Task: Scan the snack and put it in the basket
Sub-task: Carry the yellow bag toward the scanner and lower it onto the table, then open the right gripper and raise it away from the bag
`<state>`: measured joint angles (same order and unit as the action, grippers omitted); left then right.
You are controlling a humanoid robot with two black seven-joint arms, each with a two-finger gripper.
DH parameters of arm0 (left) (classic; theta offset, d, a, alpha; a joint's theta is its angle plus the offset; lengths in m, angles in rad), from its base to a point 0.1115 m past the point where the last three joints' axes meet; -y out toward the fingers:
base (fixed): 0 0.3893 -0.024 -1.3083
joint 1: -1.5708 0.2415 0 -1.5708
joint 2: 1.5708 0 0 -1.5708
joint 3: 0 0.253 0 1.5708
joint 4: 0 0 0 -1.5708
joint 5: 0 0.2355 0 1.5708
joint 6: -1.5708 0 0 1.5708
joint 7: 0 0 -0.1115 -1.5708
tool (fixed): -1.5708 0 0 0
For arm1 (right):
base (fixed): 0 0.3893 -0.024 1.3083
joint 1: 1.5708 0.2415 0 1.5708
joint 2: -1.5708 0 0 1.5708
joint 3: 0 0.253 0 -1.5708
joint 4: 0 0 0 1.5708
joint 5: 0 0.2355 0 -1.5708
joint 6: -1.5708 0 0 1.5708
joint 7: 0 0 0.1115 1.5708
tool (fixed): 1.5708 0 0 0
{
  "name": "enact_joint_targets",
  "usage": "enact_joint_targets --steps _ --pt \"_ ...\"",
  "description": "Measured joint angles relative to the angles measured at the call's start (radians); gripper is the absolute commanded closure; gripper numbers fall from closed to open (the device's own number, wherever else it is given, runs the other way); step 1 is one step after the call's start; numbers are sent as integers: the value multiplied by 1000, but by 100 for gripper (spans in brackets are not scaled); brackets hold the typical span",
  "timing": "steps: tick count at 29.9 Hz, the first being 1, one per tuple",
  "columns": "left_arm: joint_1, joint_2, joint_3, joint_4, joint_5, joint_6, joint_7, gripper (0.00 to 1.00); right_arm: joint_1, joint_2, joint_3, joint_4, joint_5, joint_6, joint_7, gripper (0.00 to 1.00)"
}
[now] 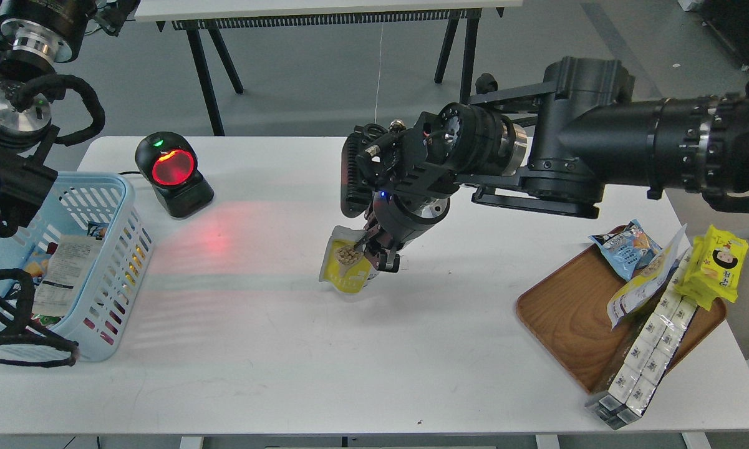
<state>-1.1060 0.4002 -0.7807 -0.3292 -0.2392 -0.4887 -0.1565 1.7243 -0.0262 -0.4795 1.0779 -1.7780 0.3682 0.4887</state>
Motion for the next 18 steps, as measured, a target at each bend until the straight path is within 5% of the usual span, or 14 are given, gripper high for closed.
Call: enact_joint_targets --steps 18 --pt "0 2 -2 0 0 0 0 0 19 -3 2 -8 2 -2 0 85"
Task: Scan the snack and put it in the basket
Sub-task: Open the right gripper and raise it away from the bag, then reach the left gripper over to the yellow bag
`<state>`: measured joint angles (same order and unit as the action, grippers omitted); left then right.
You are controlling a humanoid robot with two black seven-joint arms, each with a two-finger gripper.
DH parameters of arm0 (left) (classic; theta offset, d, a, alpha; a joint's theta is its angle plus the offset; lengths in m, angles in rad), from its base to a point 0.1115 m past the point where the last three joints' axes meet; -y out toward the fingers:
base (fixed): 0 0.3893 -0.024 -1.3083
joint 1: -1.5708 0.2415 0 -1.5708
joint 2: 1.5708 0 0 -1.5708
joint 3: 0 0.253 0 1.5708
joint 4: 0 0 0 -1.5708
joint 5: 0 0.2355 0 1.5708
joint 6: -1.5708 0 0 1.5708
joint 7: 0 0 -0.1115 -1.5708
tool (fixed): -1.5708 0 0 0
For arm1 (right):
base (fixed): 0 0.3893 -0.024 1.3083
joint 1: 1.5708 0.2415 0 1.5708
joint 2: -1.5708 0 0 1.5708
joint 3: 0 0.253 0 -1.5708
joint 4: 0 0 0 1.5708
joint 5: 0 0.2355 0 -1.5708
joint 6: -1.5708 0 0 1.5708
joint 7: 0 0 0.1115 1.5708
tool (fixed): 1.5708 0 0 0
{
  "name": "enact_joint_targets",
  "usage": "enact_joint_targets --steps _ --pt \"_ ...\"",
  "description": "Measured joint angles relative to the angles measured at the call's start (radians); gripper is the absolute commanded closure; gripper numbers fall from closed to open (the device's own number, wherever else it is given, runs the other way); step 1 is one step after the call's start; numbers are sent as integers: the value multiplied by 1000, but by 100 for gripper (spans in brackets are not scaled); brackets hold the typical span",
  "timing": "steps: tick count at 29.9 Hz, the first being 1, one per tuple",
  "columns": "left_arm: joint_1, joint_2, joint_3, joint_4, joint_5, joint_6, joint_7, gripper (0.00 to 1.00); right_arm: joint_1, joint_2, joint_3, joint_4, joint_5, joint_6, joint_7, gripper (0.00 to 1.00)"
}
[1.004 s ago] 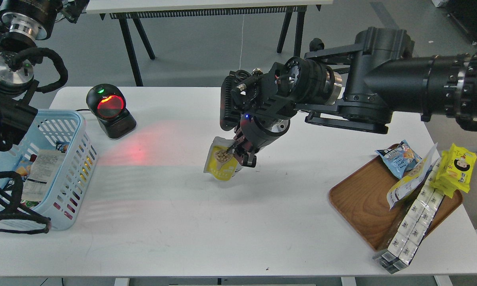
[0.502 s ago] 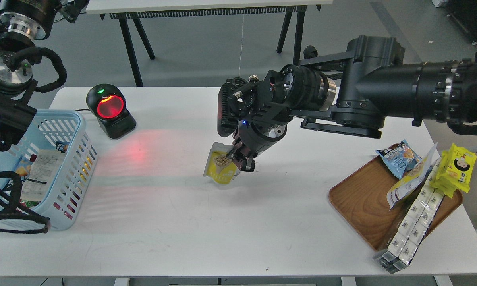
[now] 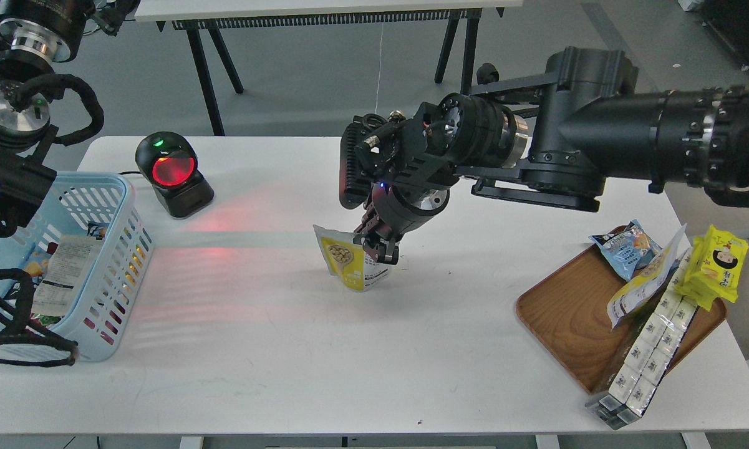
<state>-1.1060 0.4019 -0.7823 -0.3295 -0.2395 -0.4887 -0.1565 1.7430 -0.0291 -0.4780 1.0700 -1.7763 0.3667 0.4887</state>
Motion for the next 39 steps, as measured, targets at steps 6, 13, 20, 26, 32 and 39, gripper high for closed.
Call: enact_joint_targets --steps 6,13,20,26,32,39 --pt "0 0 0 0 0 0 0 0 28 -31 10 10 1 0 0 67" --pt "-6 2 2 -4 3 0 9 0 82 -169 48 75 2 0 0 56" --pt "-28 37 45 -12 45 0 50 2 93 -336 152 88 37 0 0 9" --pt "-55 98 128 -69 66 0 57 2 2 -469 247 73 155 -2 0 3" --pt "-126 141 232 -194 213 0 58 2 -156 -563 367 7 275 -13 0 2" --pt "-171 176 247 -351 606 0 53 2 -328 -626 548 -74 494 -16 0 1"
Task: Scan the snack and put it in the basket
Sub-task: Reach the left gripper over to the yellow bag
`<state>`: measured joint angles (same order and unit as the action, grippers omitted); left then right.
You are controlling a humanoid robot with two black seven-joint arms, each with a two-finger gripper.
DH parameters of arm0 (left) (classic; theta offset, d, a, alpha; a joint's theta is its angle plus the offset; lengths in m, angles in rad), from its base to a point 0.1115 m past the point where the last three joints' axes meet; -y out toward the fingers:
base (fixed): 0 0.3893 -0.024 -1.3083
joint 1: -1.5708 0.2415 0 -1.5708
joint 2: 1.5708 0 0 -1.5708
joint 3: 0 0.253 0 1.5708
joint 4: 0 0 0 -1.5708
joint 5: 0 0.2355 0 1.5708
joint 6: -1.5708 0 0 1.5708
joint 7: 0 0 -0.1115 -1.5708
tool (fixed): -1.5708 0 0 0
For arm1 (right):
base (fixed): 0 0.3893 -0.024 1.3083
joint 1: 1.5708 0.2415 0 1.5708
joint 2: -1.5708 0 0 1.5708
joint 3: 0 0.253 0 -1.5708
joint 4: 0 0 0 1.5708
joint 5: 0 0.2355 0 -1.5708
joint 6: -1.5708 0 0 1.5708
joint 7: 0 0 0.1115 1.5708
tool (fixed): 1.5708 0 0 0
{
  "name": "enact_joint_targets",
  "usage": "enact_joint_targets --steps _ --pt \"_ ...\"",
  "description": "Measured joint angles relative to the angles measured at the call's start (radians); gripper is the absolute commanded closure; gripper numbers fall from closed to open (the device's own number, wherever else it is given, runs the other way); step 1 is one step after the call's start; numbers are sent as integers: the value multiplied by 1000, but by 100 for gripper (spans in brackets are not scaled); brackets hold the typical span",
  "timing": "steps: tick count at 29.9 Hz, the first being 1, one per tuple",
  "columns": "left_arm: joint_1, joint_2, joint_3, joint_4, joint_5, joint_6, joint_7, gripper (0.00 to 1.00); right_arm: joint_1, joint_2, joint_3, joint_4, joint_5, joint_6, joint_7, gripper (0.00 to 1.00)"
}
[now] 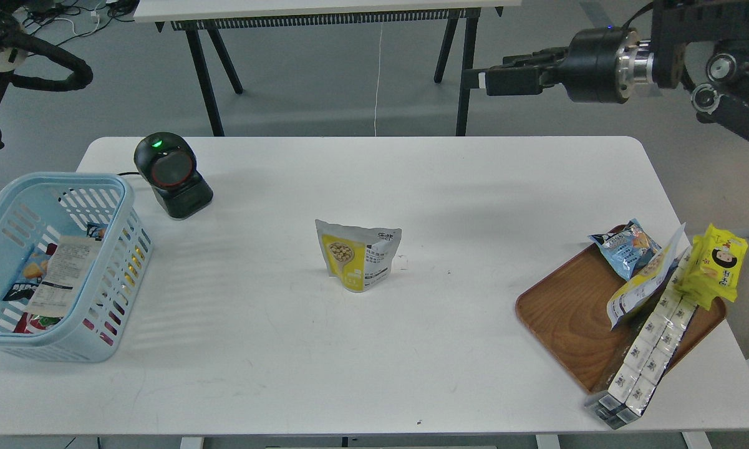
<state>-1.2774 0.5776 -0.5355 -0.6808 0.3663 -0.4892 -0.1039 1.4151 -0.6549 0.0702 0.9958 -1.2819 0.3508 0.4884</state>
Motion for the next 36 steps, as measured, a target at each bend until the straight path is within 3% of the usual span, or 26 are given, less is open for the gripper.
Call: enact_joint_targets --steps 4,10,16,26,36 --pt "-4 34 -2 -144 130 0 -2 2 -64 -5 82 -51 132 -9 0 1" --pt "-5 88 -3 -417 411 0 -3 16 -126 10 148 -139 430 -14 0 1" --pt "11 77 1 -616 721 0 -4 18 -193 55 188 -173 757 -17 0 1" --pt "146 17 44 -779 1270 0 -21 18 -266 174 360 -301 1098 -14 0 1" --pt "145 19 208 -845 1638 0 -27 17 -480 186 459 -293 1415 96 0 1"
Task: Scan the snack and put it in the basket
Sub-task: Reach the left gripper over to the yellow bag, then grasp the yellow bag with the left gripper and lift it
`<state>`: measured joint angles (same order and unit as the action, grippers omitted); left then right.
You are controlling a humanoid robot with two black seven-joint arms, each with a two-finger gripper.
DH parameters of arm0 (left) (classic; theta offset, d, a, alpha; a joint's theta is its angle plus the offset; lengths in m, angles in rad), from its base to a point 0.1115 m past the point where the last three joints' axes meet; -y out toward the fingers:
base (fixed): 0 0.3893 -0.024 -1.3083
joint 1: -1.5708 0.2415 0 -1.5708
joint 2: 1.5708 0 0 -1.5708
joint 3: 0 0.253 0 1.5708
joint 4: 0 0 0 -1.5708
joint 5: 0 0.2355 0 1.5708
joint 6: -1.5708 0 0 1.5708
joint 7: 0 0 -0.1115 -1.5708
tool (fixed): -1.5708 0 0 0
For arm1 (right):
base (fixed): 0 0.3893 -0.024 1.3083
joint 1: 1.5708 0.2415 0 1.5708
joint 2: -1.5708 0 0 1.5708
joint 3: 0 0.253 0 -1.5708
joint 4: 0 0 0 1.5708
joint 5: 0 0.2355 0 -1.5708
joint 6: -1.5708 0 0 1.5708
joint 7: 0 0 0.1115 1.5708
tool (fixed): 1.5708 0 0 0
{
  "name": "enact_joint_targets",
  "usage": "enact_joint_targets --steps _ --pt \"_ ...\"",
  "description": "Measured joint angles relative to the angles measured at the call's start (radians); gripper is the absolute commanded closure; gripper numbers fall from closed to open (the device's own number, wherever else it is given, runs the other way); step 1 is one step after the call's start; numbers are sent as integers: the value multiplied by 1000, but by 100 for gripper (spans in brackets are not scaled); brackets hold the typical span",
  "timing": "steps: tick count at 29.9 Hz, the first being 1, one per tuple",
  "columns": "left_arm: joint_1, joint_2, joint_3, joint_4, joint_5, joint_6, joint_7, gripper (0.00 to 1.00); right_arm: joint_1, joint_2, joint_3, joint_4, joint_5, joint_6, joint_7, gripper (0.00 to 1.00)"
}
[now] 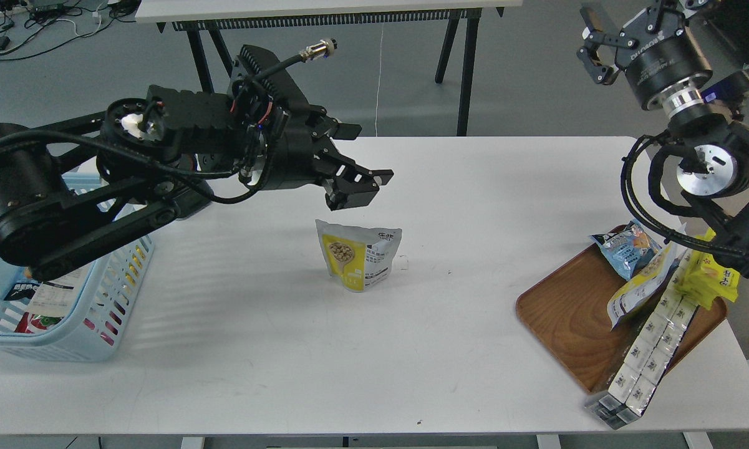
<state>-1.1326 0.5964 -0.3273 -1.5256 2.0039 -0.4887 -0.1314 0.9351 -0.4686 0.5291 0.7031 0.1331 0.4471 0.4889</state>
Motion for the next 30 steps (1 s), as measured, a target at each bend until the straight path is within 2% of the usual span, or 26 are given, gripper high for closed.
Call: enact_joint_targets --steps 6,13,22,25,30 --pt "0 -49 83 6 96 0 -6 17 -110 3 134 2 10 39 0 1" --pt "19 -101 126 35 177 0 -58 17 -118 14 155 5 10 40 0 1" --pt "23 -106 176 81 178 0 -64 21 -94 24 158 4 10 39 0 1" --pt "29 -108 191 110 178 0 -75 28 -90 25 158 4 10 39 0 1" --pt "32 -102 230 122 178 0 -118 45 -85 24 158 4 10 39 0 1"
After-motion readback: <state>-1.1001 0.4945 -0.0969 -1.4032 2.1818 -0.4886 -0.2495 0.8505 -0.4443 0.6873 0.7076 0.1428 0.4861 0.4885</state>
